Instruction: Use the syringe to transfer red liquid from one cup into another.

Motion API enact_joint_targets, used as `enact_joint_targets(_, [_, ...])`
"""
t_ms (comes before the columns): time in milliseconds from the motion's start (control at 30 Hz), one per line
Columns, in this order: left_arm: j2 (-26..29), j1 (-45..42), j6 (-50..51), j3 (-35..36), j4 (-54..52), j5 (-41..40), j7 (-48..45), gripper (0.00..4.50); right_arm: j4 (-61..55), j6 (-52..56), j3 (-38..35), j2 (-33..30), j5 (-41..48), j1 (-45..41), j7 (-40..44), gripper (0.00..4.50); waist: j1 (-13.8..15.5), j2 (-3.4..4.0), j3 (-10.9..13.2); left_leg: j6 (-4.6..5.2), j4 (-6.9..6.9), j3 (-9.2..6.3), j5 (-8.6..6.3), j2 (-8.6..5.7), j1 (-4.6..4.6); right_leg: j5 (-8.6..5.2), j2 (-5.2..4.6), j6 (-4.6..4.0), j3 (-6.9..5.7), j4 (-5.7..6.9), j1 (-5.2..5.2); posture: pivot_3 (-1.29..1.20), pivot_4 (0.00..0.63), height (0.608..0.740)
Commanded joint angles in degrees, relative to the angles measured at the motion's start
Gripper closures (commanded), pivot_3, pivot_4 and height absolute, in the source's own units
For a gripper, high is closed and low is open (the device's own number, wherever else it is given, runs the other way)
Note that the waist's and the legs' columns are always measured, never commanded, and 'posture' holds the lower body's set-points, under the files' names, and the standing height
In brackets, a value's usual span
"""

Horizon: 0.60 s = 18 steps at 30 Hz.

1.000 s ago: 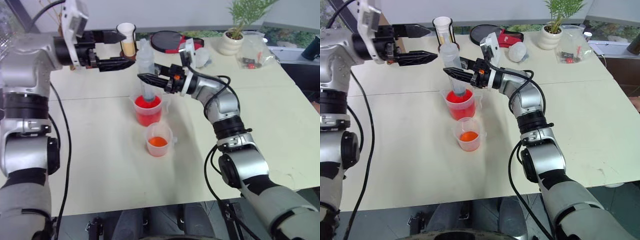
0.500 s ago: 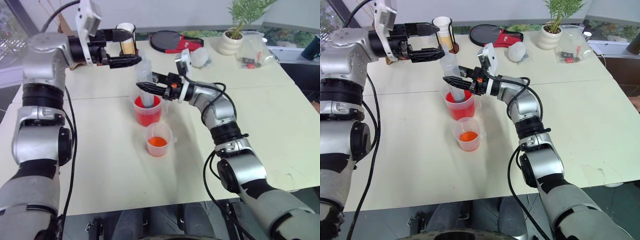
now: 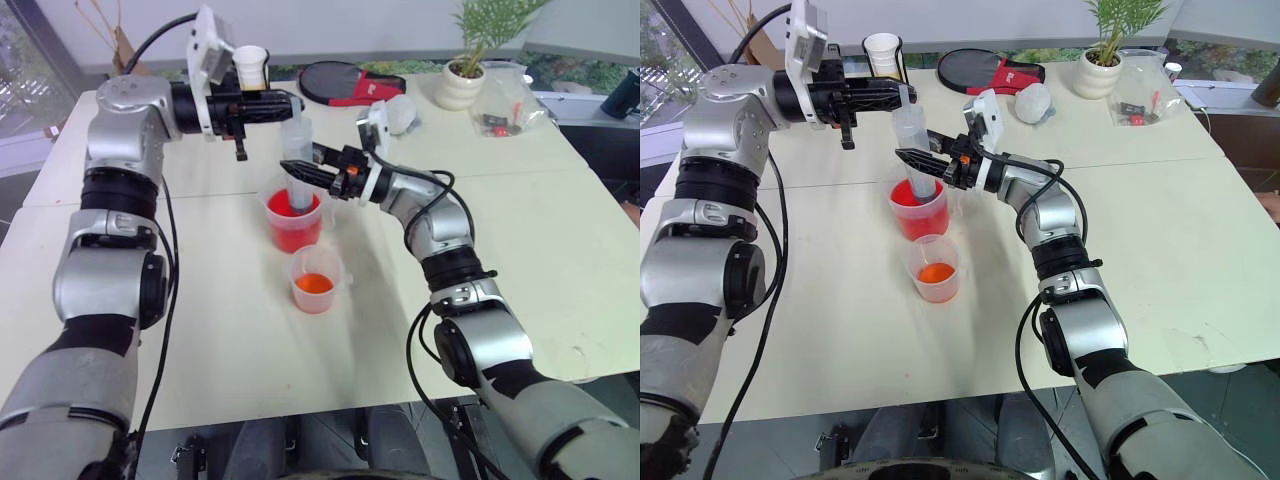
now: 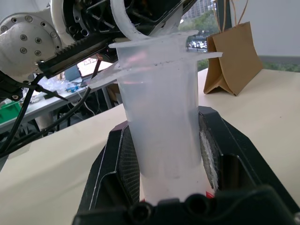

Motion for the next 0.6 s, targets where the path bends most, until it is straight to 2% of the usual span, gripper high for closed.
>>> enact_joint_targets(33, [0.9, -4.7, -0.2, 3.6, -0.1, -1.8, 2.7, 4.44, -0.8, -1.4, 2.1, 1.8, -0.9, -0.3, 1.4, 3.08, 0.1, 0.00, 0.0, 0.00, 0.00, 0.00, 0.00, 0.00, 0.00, 0.00, 0.00, 0.00, 0.00, 0.00, 0.00, 0.00, 0.150, 0.740])
enact_joint_targets(400, [1.2, -10.6, 0.1, 7.6, 3.3, -4.8, 4.1, 4.44, -1.3, -1.7, 3.2, 3.3, -1.0, 0.9, 0.8, 3.08, 0.1, 0.00, 0.0, 0.00, 0.01, 0.00, 0.00, -0.01, 0.00, 0.00, -0.01, 0.00, 0.00, 0.01, 0.00, 0.00, 0.150, 0.740])
enact_joint_targets(600, [1.5, -10.5, 0.4, 7.8, 4.1, -4.5, 3.5, 4.44, -1.7, -1.7, 3.1, 3.3, -0.8, 1.0, 0.5, 3.08, 0.1, 0.00, 0.0, 0.00, 0.01, -0.01, 0.00, 0.00, 0.00, 0.00, -0.01, 0.00, 0.00, 0.01, 0.00, 0.00, 0.150, 0.740])
